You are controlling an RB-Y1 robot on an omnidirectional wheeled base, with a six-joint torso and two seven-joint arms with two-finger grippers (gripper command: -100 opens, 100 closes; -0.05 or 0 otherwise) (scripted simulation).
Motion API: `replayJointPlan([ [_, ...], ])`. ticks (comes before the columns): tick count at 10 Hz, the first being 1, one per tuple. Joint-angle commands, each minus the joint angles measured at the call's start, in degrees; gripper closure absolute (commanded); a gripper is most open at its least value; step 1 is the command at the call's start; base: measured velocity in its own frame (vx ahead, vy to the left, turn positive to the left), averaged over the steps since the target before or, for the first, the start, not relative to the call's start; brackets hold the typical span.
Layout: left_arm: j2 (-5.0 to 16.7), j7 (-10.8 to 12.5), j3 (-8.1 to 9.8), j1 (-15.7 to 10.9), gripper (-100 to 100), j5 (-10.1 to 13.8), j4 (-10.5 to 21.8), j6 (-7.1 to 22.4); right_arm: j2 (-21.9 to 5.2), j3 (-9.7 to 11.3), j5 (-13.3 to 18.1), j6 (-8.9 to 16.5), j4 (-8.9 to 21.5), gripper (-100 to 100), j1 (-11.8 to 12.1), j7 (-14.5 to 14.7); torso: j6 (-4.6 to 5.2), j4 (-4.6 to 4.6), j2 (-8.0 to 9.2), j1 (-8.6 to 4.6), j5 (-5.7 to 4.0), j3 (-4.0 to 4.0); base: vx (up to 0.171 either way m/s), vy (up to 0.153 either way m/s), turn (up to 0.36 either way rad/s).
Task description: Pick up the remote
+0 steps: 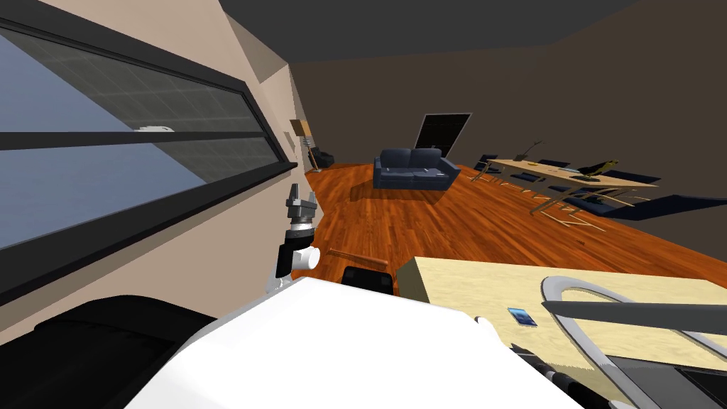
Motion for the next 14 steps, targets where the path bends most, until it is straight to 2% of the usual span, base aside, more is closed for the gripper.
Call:
replayJointPlan([
  [1,0.0,0.0,0.0,0.0,0,0.0,0.0,0.0,0.0,0.0,0.0,0.0,0.0,0,0.0,0.0,0.0,0.0,0.0,0.0,0.0,0.0,0.0,0.0,0.0],
  [2,0.0,0.0,0.0,0.0,0,0.0,0.0,0.0,1.9,0.77,-0.23,1.39,1.03,-100,-0.55,0.77,0.0,0.0,0.01,0.05,0.01,0.01,0.01,-0.036,0.092],
  [3,0.0,0.0,0.0,0.0,0,0.0,0.0,0.0,3.04,1.23,-0.36,2.21,1.66,-100,-0.89,1.25,-0.03,0.0,-0.02,-0.04,-0.01,-0.01,0.023,-0.079,0.11],
  [4,0.01,0.0,0.0,0.0,0,0.0,0.0,0.0,2.53,0.9,-0.27,1.25,2.09,-100,-1.23,1.22,-0.02,-0.01,-0.06,-0.19,-0.04,-0.03,0.012,-0.04,0.024],
  [5,0.0,0.0,0.0,0.0,0,0.0,0.0,0.0,2.65,0.93,-0.3,1.41,2.19,100,-1.27,1.41,0.0,-0.01,-0.04,-0.09,-0.02,-0.03,0.002,-0.007,-0.002],
  [9,0.0,0.0,0.0,0.0,0,0.0,0.0,0.0,2.62,0.92,-0.3,1.39,2.18,100,-1.26,1.38,-0.01,0.0,0.0,0.0,-0.03,0.0,0.0,0.0,0.0],
  [10,0.0,0.0,0.0,0.0,0,0.0,0.0,0.0,2.62,0.92,-0.3,1.39,2.18,0,-1.26,1.38,-0.01,0.0,0.0,0.0,-0.03,0.0,0.0,0.0,0.0],
  [11,0.0,0.0,0.0,0.0,0,0.0,0.0,0.0,1.14,0.46,-0.14,0.84,0.6,100,-0.33,0.45,-0.01,0.0,0.0,0.0,-0.03,0.0,0.003,0.037,-0.096],
  [12,0.0,0.0,0.0,0.0,0,0.0,0.0,0.0,-0.01,0.0,0.0,0.02,-0.03,100,0.0,-0.03,0.05,-0.01,0.01,0.13,0.01,0.0,-0.019,0.072,-0.113],
  [13,-0.01,0.0,-0.01,0.0,0,0.0,0.0,0.0,0.72,0.35,-0.03,0.57,0.6,100,-0.47,0.44,0.07,0.0,0.08,0.27,0.06,0.04,-0.014,0.033,-0.026],
  [14,0.0,0.0,-0.01,0.0,0,0.0,0.0,0.0,0.57,0.3,-0.01,0.39,0.55,0,-0.42,0.29,0.03,0.01,0.07,0.19,0.02,0.04,-0.002,0.006,0.0],
])
